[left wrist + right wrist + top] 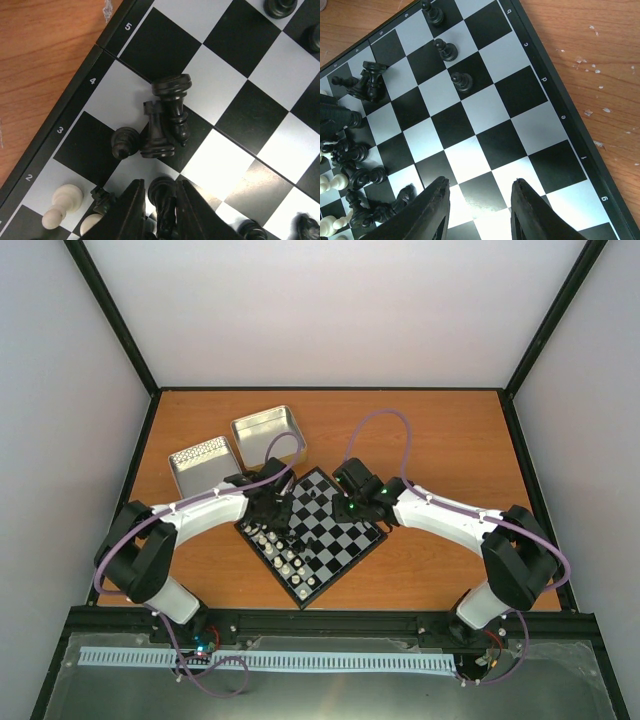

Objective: Set up the chess pieces on the board
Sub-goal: Pick up the chess piece from the chessboard, then place the chess piece on the chessboard.

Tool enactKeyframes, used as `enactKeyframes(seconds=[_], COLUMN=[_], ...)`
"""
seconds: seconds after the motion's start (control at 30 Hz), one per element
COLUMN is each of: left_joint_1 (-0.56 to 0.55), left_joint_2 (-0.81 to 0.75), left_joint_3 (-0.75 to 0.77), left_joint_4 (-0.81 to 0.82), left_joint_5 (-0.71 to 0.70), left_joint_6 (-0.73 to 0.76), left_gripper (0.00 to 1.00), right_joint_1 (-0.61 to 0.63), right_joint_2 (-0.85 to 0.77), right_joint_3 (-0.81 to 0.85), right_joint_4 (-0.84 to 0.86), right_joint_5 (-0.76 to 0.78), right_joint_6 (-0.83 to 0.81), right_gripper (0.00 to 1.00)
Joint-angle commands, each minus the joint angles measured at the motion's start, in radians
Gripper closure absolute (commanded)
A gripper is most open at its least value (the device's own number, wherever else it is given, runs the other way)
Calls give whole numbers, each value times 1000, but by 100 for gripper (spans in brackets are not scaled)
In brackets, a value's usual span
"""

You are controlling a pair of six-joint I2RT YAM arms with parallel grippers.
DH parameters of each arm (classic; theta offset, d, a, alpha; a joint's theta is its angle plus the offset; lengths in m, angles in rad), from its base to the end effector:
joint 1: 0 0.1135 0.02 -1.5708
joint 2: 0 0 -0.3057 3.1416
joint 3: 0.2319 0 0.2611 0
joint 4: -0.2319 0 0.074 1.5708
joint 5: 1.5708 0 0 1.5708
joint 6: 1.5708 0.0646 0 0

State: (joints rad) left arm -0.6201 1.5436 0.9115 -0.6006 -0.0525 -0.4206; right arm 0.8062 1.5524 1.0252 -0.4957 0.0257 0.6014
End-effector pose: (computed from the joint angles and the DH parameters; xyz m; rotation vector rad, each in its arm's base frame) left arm 0.2446 -0.1705 0.1867 0.2680 2.8045 -0.1749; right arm 0.2340 0.2416 0.2249 -0.2634 2.6575 0.4595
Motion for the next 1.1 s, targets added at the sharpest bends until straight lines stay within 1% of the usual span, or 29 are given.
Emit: enactKeyframes(seconds=[0.0,0.17,0.27,0.5,0.67,0.77,0.87,1.07], left_joint_1=[0,0,0,0,0,0,0,0], left_joint_2=[12,-2,-28,-105,-165,-201,-230,-217], left_joint_3=[40,42,43,50,79,122,171,306], left_joint_4=[8,11,8,17,33,47,67,105], left_joint_5=[-25,9,36,116,149,182,208,221], left_joint_6=[22,28,32,39,42,42,40,48], left_gripper=[84,95,97,98,98,98,97,96], right_joint_1=[-6,-6,-6,-6,-6,-6,-6,-7], right_joint_2=[-24,-55,-90,-199,-307,-378,-464,-586], right_joint_3=[-11,-26,-42,-90,-147,-181,-226,-264], right_joint_4=[12,4,2,-15,-37,-56,-73,-95], right_joint_5=[18,37,54,100,81,65,85,144], right_joint_6=[13,25,35,69,98,108,116,93], right_gripper=[65,66,66,67,67,67,66,65])
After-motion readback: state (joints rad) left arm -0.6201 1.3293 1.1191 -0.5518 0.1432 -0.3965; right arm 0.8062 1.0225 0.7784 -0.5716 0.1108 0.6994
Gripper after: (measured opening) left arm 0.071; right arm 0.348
